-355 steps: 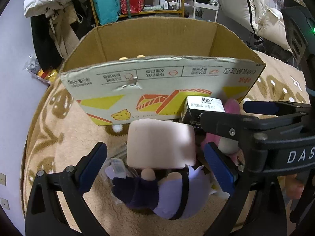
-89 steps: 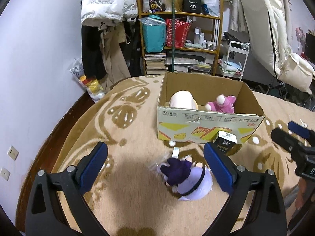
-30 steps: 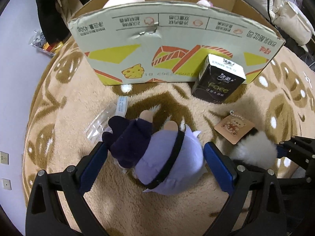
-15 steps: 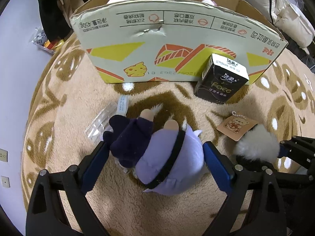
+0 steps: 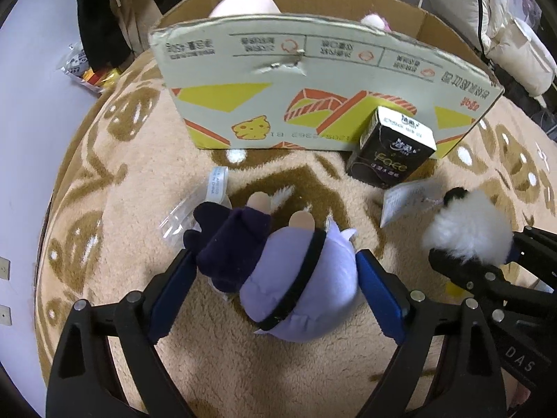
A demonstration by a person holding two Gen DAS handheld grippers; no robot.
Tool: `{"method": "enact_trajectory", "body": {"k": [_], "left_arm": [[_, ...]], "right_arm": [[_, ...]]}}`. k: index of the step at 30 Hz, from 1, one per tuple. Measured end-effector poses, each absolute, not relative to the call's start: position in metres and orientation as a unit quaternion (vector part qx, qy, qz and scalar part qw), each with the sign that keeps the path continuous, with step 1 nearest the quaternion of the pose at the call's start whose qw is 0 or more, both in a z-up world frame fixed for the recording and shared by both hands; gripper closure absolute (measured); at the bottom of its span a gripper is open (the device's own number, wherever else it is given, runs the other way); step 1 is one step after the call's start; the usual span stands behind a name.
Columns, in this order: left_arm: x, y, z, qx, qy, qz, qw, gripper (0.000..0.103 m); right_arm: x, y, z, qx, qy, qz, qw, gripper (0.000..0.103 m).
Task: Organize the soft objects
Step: 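Close the left tool on the purple-haired doll while the right tool grasps the white fluffy keychain, then lift the doll with the left tool while the right tool carries the keychain over the box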
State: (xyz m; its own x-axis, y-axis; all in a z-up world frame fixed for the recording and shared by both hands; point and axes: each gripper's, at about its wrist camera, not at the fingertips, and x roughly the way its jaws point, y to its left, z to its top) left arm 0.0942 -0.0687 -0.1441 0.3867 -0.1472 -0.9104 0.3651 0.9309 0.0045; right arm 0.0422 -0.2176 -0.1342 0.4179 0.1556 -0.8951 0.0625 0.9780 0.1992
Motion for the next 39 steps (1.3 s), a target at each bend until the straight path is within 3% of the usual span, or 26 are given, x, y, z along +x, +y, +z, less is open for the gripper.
{"method": "enact_trajectory", "body": {"k": [12,25,39], "left_arm": [[0.087,-0.051,-0.115,0.052,0.483,-0.14,0.863,0.013],[0.056,-0.038,-0.059,0.039,0.336,-0.12,0.933,0.013],[0.047,-0.044,-0.027,0.066,0.235,-0.092,0.965,0.013]], "right_arm": [[0.035,-0.226,-0.111,0.12,0.475,0.034,0.871,0.067],[0.012,-0.235,-0.061,0.099,0.347,0.001,0.933,0.067],[0.022,-0.237,-0.037,0.077,0.291,-0.006,0.953,0.067]]}}
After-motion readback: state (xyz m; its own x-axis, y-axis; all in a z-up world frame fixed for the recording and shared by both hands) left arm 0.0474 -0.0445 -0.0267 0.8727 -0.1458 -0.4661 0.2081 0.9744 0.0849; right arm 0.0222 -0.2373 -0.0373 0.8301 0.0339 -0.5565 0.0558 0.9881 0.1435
